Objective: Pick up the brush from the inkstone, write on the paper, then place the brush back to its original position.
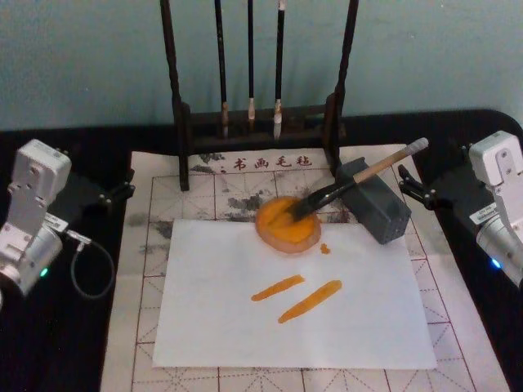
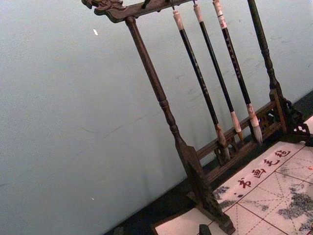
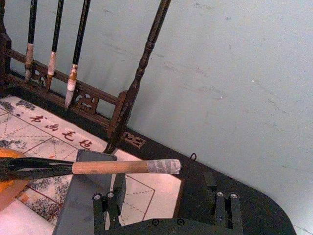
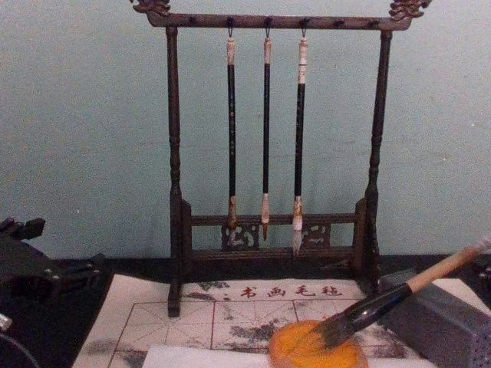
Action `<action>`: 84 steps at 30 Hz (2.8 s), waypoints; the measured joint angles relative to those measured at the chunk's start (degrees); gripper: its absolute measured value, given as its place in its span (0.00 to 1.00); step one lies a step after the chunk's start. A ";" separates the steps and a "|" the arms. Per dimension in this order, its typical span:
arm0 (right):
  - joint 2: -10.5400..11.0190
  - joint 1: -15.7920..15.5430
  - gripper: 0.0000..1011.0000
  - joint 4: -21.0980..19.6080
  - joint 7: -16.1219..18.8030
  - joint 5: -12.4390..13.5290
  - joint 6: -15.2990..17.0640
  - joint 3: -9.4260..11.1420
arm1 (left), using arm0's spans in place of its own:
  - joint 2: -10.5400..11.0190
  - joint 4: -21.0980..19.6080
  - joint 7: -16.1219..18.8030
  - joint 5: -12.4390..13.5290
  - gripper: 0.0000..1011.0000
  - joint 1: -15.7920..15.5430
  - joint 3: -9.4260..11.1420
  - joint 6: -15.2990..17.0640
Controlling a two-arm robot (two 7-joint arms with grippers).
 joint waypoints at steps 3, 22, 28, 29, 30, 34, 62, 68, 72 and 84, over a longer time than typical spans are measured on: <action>0.00 0.00 0.99 0.00 0.00 0.00 0.00 0.00 | 0.00 0.00 0.00 0.00 0.99 0.00 0.00 0.00; 0.00 0.00 0.99 0.00 0.00 0.00 0.00 0.00 | 0.00 0.00 0.00 0.00 0.99 0.00 0.00 0.00; 0.00 0.00 0.99 0.00 0.00 0.00 0.00 0.00 | 0.00 0.00 0.00 0.00 0.99 0.00 0.00 0.00; 0.00 0.00 0.99 0.00 0.00 0.00 0.00 0.00 | 0.00 0.00 0.00 0.00 0.99 0.00 0.00 0.00; 0.00 0.00 0.99 0.00 0.00 0.00 0.00 0.00 | 0.00 0.00 0.00 0.00 0.99 0.00 0.00 0.00; 0.00 0.00 0.99 0.00 0.00 0.00 0.00 0.00 | 0.00 0.00 0.00 0.00 0.99 0.00 0.00 0.00; -0.80 -2.48 0.99 -0.61 3.50 1.88 -2.26 4.30 | 0.00 0.00 0.00 0.00 0.99 0.00 0.00 0.00; -1.69 -3.86 0.99 -0.87 7.80 7.49 -2.49 6.69 | 0.00 0.00 0.00 0.00 0.99 0.00 0.00 0.00; -2.57 -4.33 0.99 -0.85 10.65 11.29 -2.01 8.20 | 0.00 0.00 0.00 0.00 0.99 0.00 0.00 0.00; -6.12 -4.48 0.99 0.47 17.82 21.96 2.16 12.43 | 0.00 0.00 0.00 0.00 0.99 0.00 0.00 0.00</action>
